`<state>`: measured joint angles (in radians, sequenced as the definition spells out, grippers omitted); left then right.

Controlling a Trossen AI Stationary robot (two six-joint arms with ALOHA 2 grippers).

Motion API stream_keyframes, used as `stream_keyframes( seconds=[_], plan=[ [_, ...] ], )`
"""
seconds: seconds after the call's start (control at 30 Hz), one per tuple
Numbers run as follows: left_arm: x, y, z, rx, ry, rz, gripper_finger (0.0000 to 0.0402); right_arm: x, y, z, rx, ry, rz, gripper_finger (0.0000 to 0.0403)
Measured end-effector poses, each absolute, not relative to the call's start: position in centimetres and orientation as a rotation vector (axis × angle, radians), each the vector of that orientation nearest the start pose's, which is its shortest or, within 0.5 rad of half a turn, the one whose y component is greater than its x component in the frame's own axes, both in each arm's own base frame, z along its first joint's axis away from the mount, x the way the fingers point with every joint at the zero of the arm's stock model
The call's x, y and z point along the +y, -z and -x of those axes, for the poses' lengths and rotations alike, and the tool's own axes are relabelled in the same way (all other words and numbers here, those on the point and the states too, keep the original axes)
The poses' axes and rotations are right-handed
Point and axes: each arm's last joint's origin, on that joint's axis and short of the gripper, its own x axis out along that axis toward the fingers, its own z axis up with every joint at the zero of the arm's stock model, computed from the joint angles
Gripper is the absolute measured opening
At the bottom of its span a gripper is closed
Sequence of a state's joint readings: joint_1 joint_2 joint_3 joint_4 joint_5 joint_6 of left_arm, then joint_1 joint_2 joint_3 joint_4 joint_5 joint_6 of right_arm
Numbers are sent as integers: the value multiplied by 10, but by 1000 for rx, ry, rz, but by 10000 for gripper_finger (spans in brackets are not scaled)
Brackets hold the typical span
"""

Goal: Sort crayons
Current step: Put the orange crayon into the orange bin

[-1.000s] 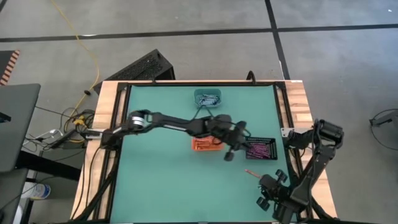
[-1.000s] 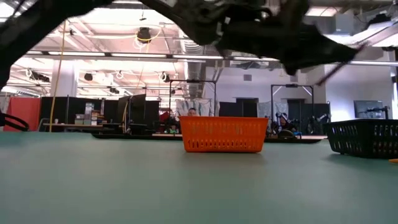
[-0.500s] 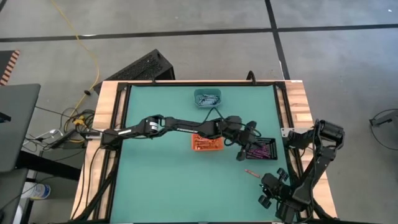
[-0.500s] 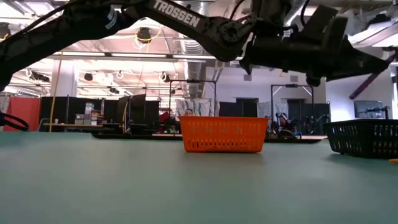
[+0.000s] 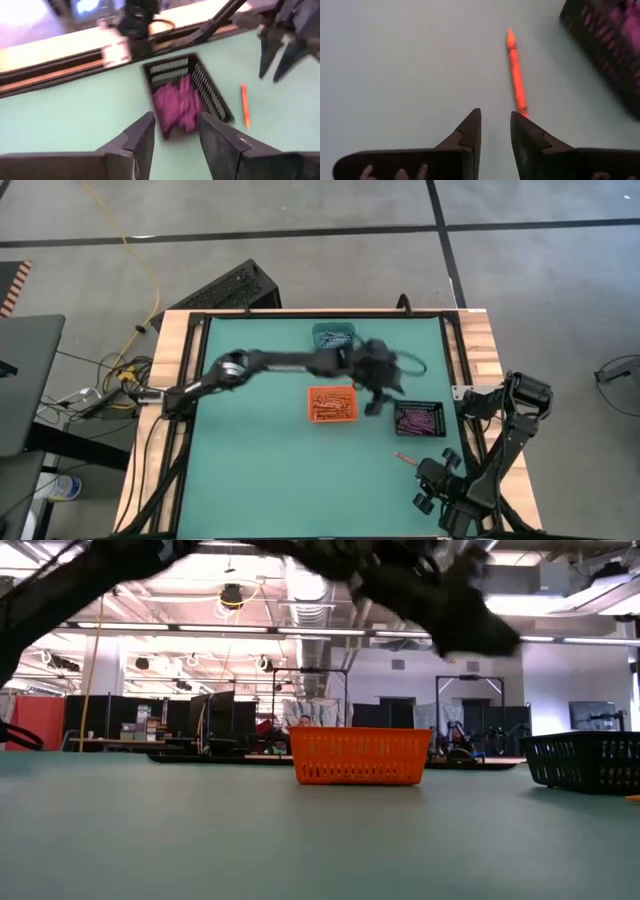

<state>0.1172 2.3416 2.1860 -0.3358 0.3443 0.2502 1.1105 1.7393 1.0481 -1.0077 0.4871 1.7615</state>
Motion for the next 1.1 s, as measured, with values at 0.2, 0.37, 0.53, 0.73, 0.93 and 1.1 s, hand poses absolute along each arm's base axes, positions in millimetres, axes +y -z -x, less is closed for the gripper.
stream_keyframes(
  seconds=[0.2, 0.37, 0.53, 0.73, 0.93, 1.1],
  plan=[
    [54, -356, -453, 760, -11, -309, 124, 239, -169, -141, 970, 602, -207, 98],
    [52, -364, -401, 956, -148, -282, 106, 232, -163, -139, 880, 608, -150, 98],
    [44, -376, -319, 857, -297, -216, 89, 221, -144, -137, 841, 595, -110, 98],
    [20, -339, -240, 536, -307, -74, 83, 215, -129, -140, 866, 517, -38, 98],
    [9, -295, -186, 326, -290, 32, 83, 203, -119, -133, 840, 472, -122, 98],
    [7, -280, -155, 244, -289, 87, 83, 191, -108, -127, 807, 409, -235, 98]
  ],
)
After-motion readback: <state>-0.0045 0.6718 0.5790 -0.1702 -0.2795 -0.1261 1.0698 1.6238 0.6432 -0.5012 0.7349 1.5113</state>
